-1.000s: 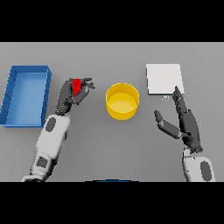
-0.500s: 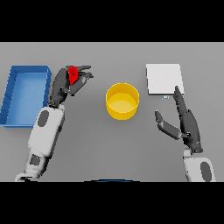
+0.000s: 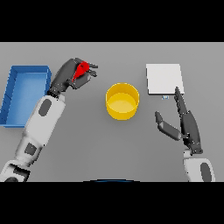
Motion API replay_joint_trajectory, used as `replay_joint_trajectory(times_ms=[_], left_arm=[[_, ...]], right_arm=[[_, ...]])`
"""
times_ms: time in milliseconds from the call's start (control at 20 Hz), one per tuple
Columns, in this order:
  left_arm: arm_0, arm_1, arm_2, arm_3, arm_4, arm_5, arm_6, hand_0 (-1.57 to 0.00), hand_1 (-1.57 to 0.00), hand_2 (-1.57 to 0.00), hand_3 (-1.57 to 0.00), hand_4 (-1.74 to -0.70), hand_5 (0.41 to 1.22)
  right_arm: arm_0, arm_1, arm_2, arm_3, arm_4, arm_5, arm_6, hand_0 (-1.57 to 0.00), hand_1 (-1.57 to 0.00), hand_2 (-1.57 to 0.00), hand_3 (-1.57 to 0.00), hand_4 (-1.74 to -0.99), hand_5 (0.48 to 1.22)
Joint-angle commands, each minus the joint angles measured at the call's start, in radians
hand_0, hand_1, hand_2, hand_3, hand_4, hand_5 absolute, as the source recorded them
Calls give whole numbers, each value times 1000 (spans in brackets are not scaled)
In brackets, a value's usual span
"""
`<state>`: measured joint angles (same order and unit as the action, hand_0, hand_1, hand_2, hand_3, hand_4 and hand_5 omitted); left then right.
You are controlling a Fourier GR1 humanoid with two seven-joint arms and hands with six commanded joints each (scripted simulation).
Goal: Pick up the red beaker and tilt it to pour out 1 green nut into yellow bowl. Pick up the yellow bowl and place it on the metallic measuring scale.
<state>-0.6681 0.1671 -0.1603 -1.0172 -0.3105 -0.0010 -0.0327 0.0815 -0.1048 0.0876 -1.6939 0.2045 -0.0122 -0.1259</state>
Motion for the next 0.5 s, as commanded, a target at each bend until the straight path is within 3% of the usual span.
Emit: replay_joint_trajectory(times_ms=[0, 450], left_arm=[[-14, 11, -38, 1, -38, -6, 19, -1568, -1568, -1568, -1567, -1737, 1125], [-193, 78, -347, 41, -339, -114, 155, -1571, -1571, -1571, -1570, -1741, 1191]], right_arm=[[5, -3, 1, -6, -4, 6, 2, 1, 1, 1, 1, -1186, 660], [1, 10, 3, -21, -23, 16, 44, 1, 1, 1, 1, -1182, 674]])
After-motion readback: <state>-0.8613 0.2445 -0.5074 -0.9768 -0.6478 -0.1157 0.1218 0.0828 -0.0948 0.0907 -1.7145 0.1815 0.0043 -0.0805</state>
